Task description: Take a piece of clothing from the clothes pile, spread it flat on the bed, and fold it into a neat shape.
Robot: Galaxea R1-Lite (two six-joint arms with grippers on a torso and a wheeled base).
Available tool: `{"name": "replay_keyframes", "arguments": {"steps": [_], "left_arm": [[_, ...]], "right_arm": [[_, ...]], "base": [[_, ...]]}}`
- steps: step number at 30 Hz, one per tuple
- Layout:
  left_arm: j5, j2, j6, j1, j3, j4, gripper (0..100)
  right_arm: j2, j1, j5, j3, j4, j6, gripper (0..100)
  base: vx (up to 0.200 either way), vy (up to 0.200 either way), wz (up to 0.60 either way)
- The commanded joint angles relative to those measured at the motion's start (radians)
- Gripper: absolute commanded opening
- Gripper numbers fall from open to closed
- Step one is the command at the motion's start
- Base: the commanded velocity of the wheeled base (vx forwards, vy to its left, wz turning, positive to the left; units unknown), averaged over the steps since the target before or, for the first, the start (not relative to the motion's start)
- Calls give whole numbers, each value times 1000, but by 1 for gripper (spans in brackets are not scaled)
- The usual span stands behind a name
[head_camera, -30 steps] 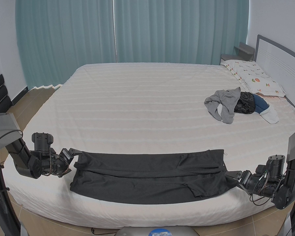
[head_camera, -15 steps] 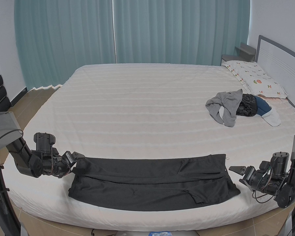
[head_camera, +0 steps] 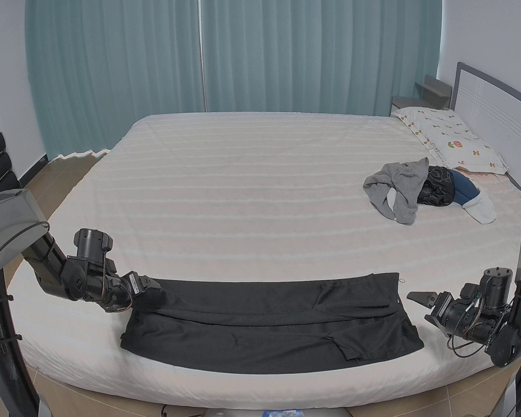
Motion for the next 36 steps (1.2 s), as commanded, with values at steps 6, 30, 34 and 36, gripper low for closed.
{"name": "replay_keyframes", "arguments": {"steps": [6,30,34,36], "left_arm": [[6,32,65,-29,32,-4,100],[49,27,54,-43,25,-2,0],[47,6,51,-41,25,-2,0],[47,3,48,-41,23,-1,0]], "right_arm": [[9,2,0,18,-8,0,100],[20,10,0,18,-8,-1,100],[18,7,0,18,-8,0,100],[18,8,0,18,-8,-1,100]], "base": [[0,0,0],[0,0,0],[0,0,0],[0,0,0]]}}
